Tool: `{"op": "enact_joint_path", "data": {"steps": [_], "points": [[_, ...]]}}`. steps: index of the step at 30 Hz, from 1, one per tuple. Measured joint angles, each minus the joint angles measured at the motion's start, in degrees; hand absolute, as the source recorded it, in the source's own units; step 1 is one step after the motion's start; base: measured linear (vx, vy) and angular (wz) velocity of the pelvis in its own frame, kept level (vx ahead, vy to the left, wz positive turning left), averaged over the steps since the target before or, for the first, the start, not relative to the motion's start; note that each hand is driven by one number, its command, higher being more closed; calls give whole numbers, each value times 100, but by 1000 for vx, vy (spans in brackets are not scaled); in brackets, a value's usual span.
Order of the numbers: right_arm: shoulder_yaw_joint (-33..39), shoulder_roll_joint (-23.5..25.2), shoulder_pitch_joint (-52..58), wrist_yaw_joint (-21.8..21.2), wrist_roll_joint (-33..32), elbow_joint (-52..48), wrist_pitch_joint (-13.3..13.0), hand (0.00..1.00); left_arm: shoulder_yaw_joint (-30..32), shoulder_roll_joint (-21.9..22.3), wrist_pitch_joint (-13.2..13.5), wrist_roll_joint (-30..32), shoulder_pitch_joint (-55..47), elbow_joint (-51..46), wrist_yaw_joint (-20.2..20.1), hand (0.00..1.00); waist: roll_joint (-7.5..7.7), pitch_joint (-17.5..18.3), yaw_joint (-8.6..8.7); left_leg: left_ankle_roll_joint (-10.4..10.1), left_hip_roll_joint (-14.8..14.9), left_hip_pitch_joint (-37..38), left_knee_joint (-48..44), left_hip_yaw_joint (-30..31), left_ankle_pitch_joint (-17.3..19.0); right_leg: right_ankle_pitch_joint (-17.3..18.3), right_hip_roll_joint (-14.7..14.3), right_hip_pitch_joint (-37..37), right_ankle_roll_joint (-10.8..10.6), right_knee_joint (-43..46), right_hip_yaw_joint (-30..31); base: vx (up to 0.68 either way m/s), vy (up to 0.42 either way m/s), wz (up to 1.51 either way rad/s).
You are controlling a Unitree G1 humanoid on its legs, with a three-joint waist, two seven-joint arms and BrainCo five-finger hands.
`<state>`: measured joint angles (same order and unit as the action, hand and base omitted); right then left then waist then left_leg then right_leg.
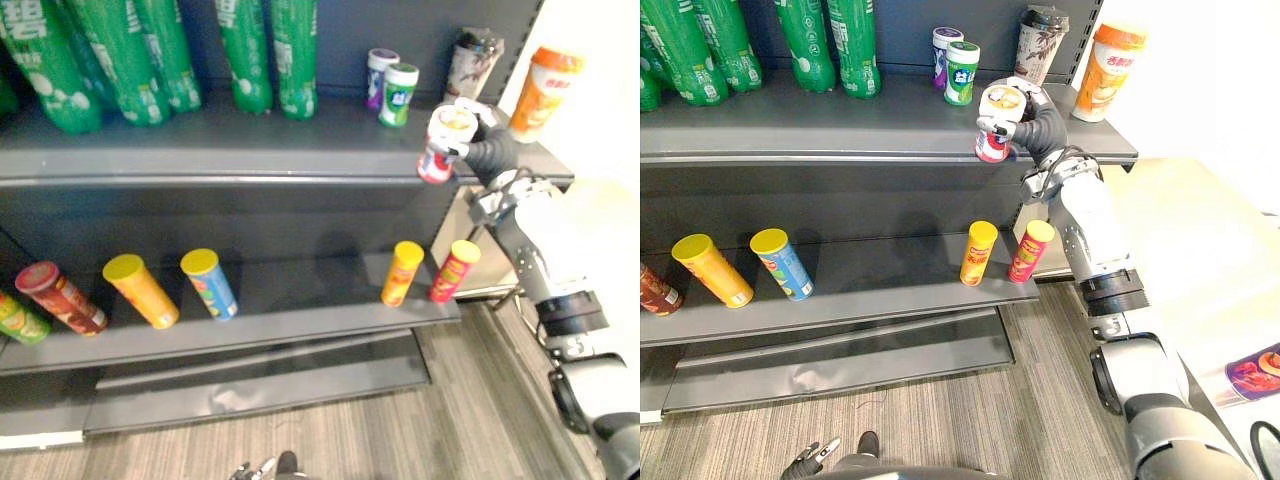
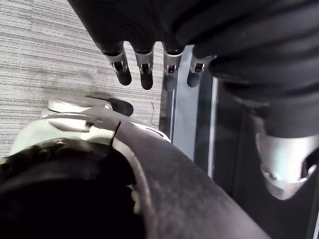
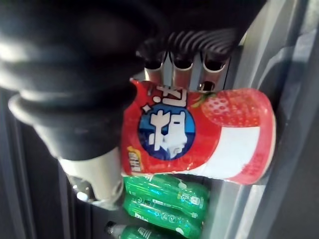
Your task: Put the gum and the chips on the shelf.
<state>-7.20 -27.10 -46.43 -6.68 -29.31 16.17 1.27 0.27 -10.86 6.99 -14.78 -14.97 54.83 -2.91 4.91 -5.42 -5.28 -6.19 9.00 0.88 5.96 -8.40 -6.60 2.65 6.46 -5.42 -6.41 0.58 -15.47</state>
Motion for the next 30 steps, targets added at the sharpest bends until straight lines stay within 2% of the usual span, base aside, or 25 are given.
{"op": "enact_joint_path", "data": {"steps": [10, 16, 21, 29, 30], "points": [[-1, 0, -280, 22, 7, 150, 9, 100, -2, 15, -11, 27, 5, -9, 8, 0, -20, -14, -2, -4, -4, 5, 0, 123, -2, 1, -6, -83, 0, -18, -114, 5, -5, 5], [-61, 8, -402, -15, 246, 272, -18, 100, -1, 43, -10, 27, 11, -90, 19, 0, -45, -32, -124, -9, 2, -5, 0, 120, 2, 2, -15, -84, 1, -45, -118, 0, -1, 1], [-241, 57, -445, -34, 463, 277, -121, 100, -1, 47, -10, 28, 7, -110, 25, 0, -48, -34, -138, -9, -6, -21, 0, 138, 2, 3, -11, -88, 1, -48, -145, 0, 0, 0], [-456, 63, -645, -106, 461, 317, -245, 100, 1, 62, -2, 27, 16, -129, 33, 0, -76, -109, -142, 2, -30, -69, 0, 298, -26, 11, -3, -139, 5, -48, -302, 0, -6, 10], [-463, 64, -654, -105, 462, 368, -262, 100, 6, 67, -3, 27, 16, -135, 34, 0, -78, -118, -187, 3, -30, -74, 0, 311, -28, 11, -4, -143, 6, -47, -315, -6, -4, 6]]}}
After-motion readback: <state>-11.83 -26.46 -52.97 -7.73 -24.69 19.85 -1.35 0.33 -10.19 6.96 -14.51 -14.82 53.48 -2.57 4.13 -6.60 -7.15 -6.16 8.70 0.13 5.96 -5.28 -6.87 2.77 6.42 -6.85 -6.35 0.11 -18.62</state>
